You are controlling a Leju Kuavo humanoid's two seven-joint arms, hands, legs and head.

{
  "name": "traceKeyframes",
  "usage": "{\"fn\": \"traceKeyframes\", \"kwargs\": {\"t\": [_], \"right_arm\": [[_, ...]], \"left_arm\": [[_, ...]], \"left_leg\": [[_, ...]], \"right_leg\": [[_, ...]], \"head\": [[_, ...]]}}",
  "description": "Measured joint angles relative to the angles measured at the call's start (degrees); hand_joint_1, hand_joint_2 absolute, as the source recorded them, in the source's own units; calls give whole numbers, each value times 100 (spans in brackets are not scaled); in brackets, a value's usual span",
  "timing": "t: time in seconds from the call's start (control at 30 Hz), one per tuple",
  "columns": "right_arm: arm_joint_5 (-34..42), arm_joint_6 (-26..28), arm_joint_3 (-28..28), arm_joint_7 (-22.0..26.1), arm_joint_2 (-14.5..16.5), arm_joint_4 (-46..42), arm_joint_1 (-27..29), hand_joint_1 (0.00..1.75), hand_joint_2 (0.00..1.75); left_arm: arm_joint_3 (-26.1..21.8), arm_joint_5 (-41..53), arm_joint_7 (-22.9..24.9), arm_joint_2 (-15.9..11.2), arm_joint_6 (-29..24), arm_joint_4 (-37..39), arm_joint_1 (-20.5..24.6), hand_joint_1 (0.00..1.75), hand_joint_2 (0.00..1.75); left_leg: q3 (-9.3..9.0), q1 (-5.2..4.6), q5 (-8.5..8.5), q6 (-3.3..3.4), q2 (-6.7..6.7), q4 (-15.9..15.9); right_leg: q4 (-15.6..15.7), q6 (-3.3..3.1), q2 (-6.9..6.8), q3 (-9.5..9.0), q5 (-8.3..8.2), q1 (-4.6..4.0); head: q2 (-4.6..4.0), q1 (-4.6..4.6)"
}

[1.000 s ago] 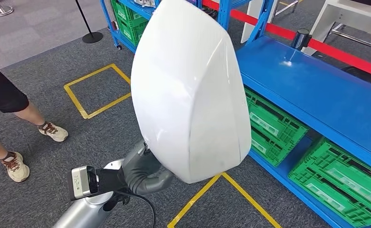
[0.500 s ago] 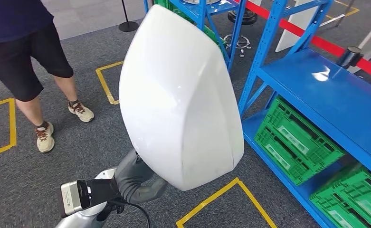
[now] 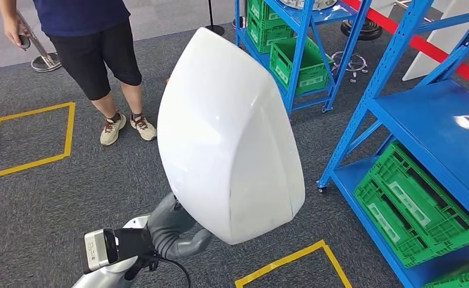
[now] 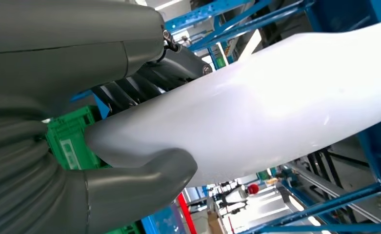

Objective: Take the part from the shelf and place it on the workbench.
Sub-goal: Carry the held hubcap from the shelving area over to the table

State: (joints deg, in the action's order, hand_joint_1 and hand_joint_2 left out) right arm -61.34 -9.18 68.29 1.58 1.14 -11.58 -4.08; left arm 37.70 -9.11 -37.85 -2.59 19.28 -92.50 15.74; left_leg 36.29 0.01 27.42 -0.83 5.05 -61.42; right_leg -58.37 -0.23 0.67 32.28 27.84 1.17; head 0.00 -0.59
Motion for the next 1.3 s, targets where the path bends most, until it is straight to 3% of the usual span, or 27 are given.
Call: {"fn": "traceKeyframes", "kwargs": {"t": [0.07,0.1,0.13,0.17,0.23,0.3,0.37,0.43,0.5,0.57,0.63,0.67,0.7,0.73,0.8,0.87,0.93,1.0,1.07,1.13,1.17,1.2,1.23,1.3], "right_arm": [[-20,-14,-2,9,-16,0,23,0,0],[-33,-23,-4,14,-27,0,36,0,0],[-42,-35,-5,23,-37,0,43,0,0],[-45,-43,-7,34,-46,0,43,0,0],[-45,-64,-8,82,-53,0,34,0,0],[-45,-85,-9,144,-60,0,28,0,0],[-45,-107,-10,194,-67,0,19,0,0],[-46,-122,-13,219,-69,0,-1,0,0],[-50,-131,-16,215,-68,0,-19,0,0],[-58,-138,-18,198,-68,0,-3,0,0],[-65,-138,-18,197,-67,0,28,0,0],[-65,-137,-18,208,-64,0,34,0,0],[-65,-138,-18,218,-62,0,35,0,0],[-67,-138,-18,225,-60,0,33,0,0],[-75,-138,-18,227,-55,0,27,0,0],[-78,-137,-18,222,-49,0,17,0,0],[-60,-130,-18,200,-43,0,-5,0,0],[-31,-112,-18,154,-37,0,-16,0,0],[5,-73,-18,76,-35,0,2,0,0],[60,-25,-16,-12,-35,0,23,0,0],[88,-3,-13,-49,-35,0,25,0,0],[118,15,-8,-83,-35,0,23,0,0],[143,33,-3,-112,-34,0,17,0,0],[186,73,3,-168,-31,0,9,0,0]], "left_arm": [[-14,-20,-38,-7,-3,39,29,175,175],[-16,-27,-54,-15,-9,60,33,175,175],[-17,-31,-65,-28,-20,80,32,175,175],[-17,-32,-69,-44,-33,97,30,175,175],[-17,-33,-70,-68,-55,118,31,175,175],[-16,-34,-66,-72,-64,123,43,175,175],[-15,-36,-56,-71,-72,128,52,175,175],[-15,-37,-39,-74,-85,135,47,175,175],[-14,-42,3,-70,-102,140,59,175,175],[-13,-48,62,-55,-116,148,79,175,175],[-11,-50,113,-49,-144,170,83,175,175],[-10,-50,127,-53,-166,182,83,175,175],[-10,-50,136,-59,-190,192,82,175,175],[-10,-46,137,-63,-214,193,83,175,175],[-10,-32,138,-70,-258,179,82,175,175],[-10,12,150,-82,-302,149,78,175,175],[-10,52,164,-109,-330,112,68,175,175],[-10,60,170,-137,-335,79,72,175,175],[-10,61,176,-146,-335,59,90,175,175],[-10,61,188,-148,-335,56,87,175,175],[-10,61,195,-150,-334,56,81,175,175],[-10,61,200,-152,-332,54,76,175,175],[-10,61,206,-154,-327,48,74,175,175],[-10,62,216,-152,-317,22,79,175,175]], "left_leg": [[327,-1,382,-34,-333,-707],[497,10,538,-50,-402,-1071],[605,20,612,-62,-435,-1313],[606,29,577,-69,-455,-1343],[277,36,270,-64,-566,-773],[-130,12,25,-13,-833,-26],[-256,-24,-22,69,-921,241],[-246,-31,-55,151,-762,257],[-254,-9,-93,220,-627,295],[-250,4,-116,261,-490,309],[-239,-1,-124,273,-326,302],[-237,-1,-125,272,-242,294],[-236,1,-125,266,-158,282],[-235,7,-124,255,-80,266],[-220,14,-119,204,69,233],[-188,15,-133,122,187,234],[-157,26,-154,44,243,251],[-66,22,-38,3,7,78],[209,15,322,-20,-330,-537],[538,20,656,-43,-436,-1275],[598,21,689,-45,-449,-1436],[534,19,610,-38,-464,-1357],[356,15,452,-24,-500,-1057],[-120,-16,145,34,-741,-224]], "right_leg": [[6,-47,-151,0,6,-20],[5,-55,-232,2,10,-29],[4,-58,-314,3,15,-34],[3,-56,-392,2,20,-36],[-3,-34,-536,-16,36,-37],[-23,17,-660,-42,73,-64],[-33,84,-776,-65,97,-89],[-32,156,-853,-91,113,-70],[-225,221,-600,-26,257,-38],[-860,253,-224,281,590,-25],[-1531,257,-109,649,803,-28],[-1611,252,-100,717,752,-27],[-1468,247,-86,676,599,-22],[-1118,240,-39,523,384,-11],[-386,234,180,191,90,10],[-103,192,286,67,36,-3],[-84,103,172,65,8,-27],[-56,12,48,60,-15,-34],[-43,-48,-102,63,-17,-50],[-45,-67,-271,74,-12,-71],[-47,-69,-352,78,-10,-79],[-49,-69,-431,78,-9,-86],[-50,-66,-504,73,-5,-92],[-57,-40,-638,50,12,-109]], "head": [[0,-45],[0,-55],[0,-57],[0,-61],[0,-68],[0,-76],[0,-65],[0,-51],[0,-39],[0,-10],[0,10],[0,14],[0,18],[0,22],[0,34],[0,41],[0,38],[0,15],[0,-21],[0,-38],[0,-41],[0,-44],[0,-46],[0,-47]]}}
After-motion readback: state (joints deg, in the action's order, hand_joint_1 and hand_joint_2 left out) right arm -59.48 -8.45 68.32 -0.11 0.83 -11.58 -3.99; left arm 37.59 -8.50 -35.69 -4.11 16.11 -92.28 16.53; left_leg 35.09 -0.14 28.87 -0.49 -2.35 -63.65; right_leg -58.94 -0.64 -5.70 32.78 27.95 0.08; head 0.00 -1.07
